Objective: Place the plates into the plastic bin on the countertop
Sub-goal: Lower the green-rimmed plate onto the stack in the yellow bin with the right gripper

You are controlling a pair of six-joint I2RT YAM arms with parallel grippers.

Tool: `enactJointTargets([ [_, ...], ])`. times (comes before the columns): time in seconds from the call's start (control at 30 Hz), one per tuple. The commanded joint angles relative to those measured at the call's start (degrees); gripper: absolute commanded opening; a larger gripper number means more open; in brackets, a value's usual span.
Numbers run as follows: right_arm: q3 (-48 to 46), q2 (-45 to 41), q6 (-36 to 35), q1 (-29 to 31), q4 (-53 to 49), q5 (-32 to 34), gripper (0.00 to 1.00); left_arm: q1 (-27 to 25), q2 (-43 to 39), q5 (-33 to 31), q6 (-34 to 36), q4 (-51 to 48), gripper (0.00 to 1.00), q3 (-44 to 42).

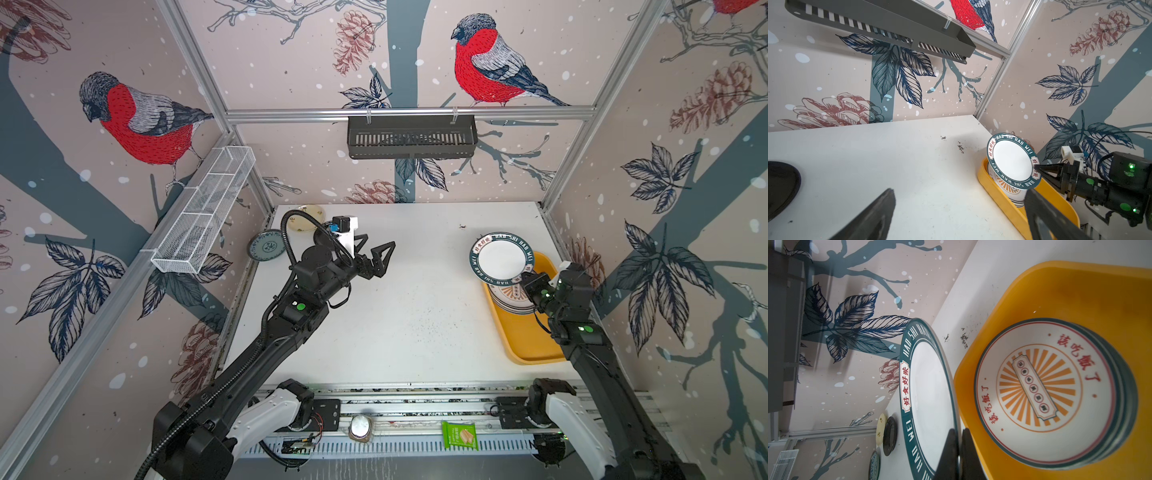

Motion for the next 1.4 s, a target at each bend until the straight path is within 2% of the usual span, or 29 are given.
enactJointTargets([
  [0.0,-0.48,-0.94,-2.60,-3.81,-4.65,-2.89,0.01,-0.08,0.97,1.69,2.68,3.46,0.96,-1.16],
  [0.13,-2.70,-1.75,-3.40,-8.23,-5.40,-6.90,0.01,-0.16,3.04,5.14,0.77,3.63,0.96,-2.43],
  [0.3,-4.76,-2.89,-2.92,-10.49,-5.61,-7.07,0.01,-0.15,4.10,8.25,-0.96,3.68,0.96,-2.72],
  [0.5,-5.78,-5.32,-2.75,-11.46,-6.03,-3.84,0.01,-0.10,2.49,6.79,0.24,2.11,0.96,-2.48],
  [0.6,-6.05,-4.96,-3.30,-12.67,-5.48,-4.73,0.01,-0.13,2.25,5.99,0.43,1.79,0.96,-2.40],
  [0.8,-6.51,-2.30,-3.24,-14.33,-1.96,-6.90,0.01,-0.09,3.24,6.32,0.08,1.41,0.96,-2.16],
  [1.37,-6.39,6.41,-4.69,-14.80,3.40,-7.84,0.01,-0.14,3.54,5.62,-0.12,1.13,0.96,-2.12],
])
